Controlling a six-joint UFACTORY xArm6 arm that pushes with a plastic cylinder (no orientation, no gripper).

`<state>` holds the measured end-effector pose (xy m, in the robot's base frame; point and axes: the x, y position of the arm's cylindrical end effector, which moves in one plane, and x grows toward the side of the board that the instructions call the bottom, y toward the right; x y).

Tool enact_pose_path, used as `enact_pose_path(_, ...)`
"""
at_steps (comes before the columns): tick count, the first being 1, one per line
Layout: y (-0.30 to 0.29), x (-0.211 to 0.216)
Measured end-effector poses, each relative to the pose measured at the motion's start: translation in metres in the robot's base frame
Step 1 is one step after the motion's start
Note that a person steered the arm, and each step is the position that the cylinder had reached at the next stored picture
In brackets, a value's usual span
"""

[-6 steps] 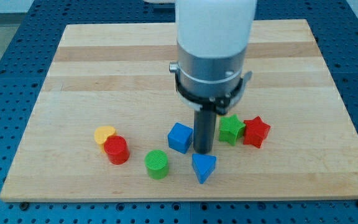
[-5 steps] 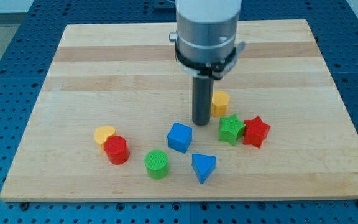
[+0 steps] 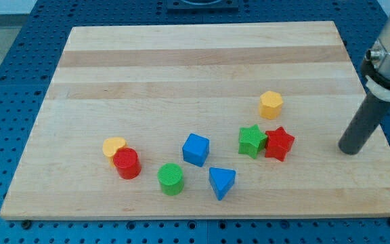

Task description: Place yellow hexagon at the top of red star

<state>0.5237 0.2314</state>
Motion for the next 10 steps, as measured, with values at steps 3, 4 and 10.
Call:
enact_pose_path(3, -0.068, -0.194)
enact_pose_path(4, -0.125, -0.218)
enact_pose_path(10, -0.065, -0.025)
